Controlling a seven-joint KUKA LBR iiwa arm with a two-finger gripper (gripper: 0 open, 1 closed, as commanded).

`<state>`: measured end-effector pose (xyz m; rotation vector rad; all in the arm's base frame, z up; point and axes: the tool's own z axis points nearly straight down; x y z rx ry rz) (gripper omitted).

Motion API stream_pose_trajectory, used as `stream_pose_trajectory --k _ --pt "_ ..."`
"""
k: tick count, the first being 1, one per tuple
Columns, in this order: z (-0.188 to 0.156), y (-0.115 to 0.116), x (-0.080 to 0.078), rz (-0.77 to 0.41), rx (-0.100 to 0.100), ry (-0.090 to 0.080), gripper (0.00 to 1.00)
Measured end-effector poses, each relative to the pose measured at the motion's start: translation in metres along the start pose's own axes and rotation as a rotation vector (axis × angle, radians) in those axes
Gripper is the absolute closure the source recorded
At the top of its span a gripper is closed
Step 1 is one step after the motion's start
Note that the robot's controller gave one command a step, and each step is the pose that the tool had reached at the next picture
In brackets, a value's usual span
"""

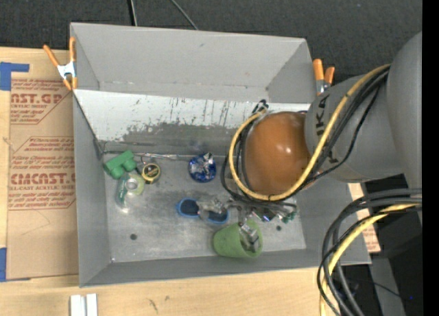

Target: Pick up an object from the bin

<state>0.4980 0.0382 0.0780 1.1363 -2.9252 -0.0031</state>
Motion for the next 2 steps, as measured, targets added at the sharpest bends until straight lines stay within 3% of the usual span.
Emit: stream_pose_trajectory --k 1,2 --pt "-0.002 -0.001 -0.001 0.001 0.003 -0.004 1.00" --pt "-0.145 -0.011 -0.004 -0.052 0.009 -0.010 1.00"
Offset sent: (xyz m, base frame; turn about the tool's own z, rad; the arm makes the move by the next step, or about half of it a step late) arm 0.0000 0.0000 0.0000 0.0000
